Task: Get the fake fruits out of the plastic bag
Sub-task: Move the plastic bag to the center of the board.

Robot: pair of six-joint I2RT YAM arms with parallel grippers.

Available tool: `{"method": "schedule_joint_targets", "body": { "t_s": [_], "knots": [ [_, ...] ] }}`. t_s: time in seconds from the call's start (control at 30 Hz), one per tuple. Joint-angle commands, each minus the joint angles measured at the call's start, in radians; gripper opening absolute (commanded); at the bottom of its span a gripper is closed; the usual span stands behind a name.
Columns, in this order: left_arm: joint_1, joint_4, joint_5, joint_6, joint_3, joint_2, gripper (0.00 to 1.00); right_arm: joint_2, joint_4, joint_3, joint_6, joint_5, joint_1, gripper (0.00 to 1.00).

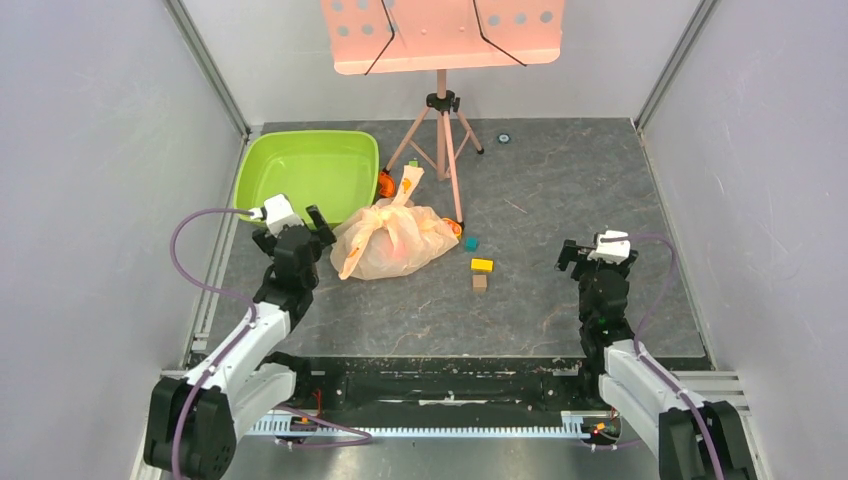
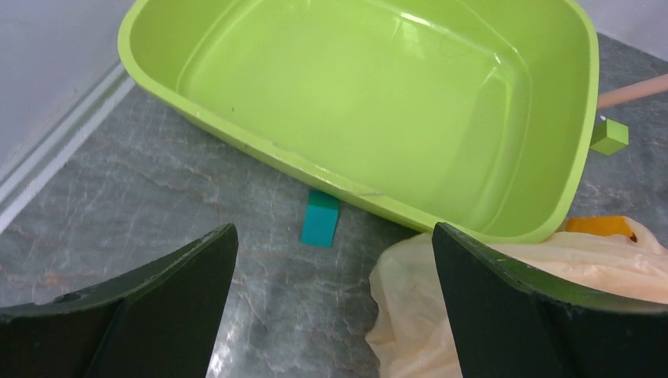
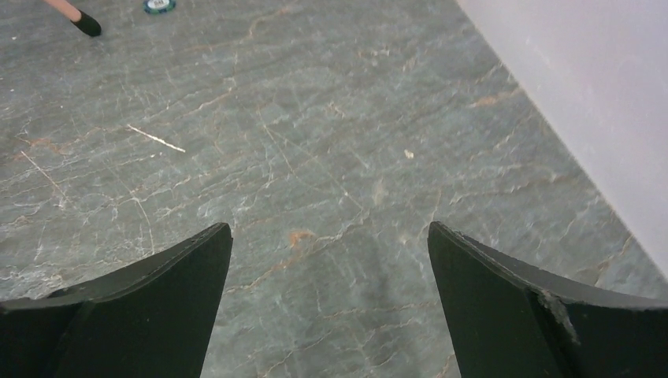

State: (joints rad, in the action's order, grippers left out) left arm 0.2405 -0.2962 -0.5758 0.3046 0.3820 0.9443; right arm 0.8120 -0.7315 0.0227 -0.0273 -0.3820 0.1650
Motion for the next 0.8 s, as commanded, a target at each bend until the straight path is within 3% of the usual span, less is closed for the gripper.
{"method": "schedule_joint_targets", "body": {
  "t_s": [0.0, 0.17, 0.27, 0.37, 0.47, 0.6, 0.77],
  "knots": [
    [0.016, 0.407, -0.04, 0.222, 0.151, -0.037, 1.0, -0.024, 0.293, 0.124, 0.169, -0.016, -0.004, 0.98],
    [0.017, 0.657, 0.065, 0.328, 0.277, -0.126, 1.0, 0.032, 0.432, 0.231, 0.182, 0.171, -0.003, 0.98],
    [0.017, 0.765, 0.204, 0.333, 0.368, -0.18, 1.0, 0.066, 0.442, 0.269, 0.173, 0.353, -0.001, 0.98],
    [0.017, 0.825, 0.355, 0.259, 0.438, -0.191, 1.0, 0.089, 0.443, 0.313, 0.178, 0.455, 0.056, 0.98],
    [0.017, 0.869, 0.458, 0.149, 0.477, -0.166, 1.0, 0.138, 0.472, 0.385, 0.177, 0.424, 0.181, 0.98],
    [0.015, 0.912, 0.436, 0.079, 0.473, -0.138, 1.0, 0.281, 0.555, 0.556, 0.165, 0.388, 0.359, 0.98],
    [0.016, 0.955, 0.321, 0.076, 0.488, -0.105, 1.0, 0.456, 0.61, 0.755, 0.126, 0.338, 0.443, 0.98]
  ]
}}
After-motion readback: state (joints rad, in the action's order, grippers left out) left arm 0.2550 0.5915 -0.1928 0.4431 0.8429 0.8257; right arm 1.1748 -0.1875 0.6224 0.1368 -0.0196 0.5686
